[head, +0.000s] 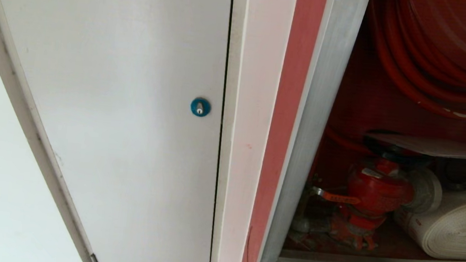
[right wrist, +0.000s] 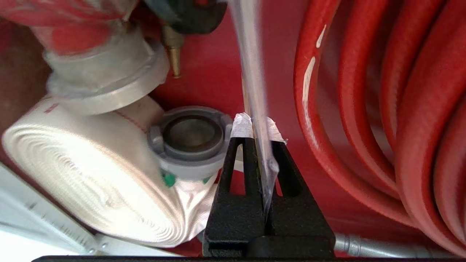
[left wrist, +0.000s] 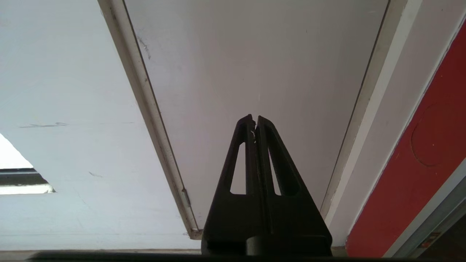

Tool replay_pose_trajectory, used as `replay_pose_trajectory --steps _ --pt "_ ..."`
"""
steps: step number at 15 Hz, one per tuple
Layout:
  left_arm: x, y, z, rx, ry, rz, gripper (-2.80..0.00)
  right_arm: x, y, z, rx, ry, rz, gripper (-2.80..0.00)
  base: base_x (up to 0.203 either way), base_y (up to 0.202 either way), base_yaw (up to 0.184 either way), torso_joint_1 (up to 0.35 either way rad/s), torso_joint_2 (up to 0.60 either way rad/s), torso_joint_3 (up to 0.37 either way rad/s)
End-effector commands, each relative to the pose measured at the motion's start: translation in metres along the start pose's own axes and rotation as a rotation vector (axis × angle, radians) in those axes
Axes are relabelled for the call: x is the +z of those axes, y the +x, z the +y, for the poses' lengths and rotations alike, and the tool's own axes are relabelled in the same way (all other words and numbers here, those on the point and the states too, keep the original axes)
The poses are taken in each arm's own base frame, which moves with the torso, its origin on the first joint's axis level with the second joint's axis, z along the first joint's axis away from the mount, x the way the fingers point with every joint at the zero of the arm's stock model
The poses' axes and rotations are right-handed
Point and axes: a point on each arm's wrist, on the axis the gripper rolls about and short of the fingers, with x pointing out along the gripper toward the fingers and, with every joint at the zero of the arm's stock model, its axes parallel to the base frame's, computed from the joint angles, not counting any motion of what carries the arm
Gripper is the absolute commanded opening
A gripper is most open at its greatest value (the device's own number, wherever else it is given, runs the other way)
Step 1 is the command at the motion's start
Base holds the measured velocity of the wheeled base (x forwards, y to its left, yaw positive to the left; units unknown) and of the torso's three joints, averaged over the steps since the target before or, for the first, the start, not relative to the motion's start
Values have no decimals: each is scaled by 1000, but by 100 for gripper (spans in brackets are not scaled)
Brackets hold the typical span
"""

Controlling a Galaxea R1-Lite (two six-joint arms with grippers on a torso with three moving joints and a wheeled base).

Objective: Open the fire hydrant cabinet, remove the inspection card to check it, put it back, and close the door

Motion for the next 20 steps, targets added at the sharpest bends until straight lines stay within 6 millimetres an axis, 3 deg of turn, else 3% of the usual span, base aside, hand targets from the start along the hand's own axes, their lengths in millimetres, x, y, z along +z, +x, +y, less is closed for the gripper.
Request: replay_pose_trajectory --steps 1,11,20 --pt "-2 0 0 1 0 6 -280 -1 14 4 24 -6 -1 -280 0 0 0 0 0 0" --pt "-2 0 0 1 0 6 -280 -7 44 4 -4 -15 19 -280 0 0 0 0 0 0" --pt "-2 0 0 1 0 6 -280 -5 57 2 -25 -21 4 -280 0 0 0 0 0 0"
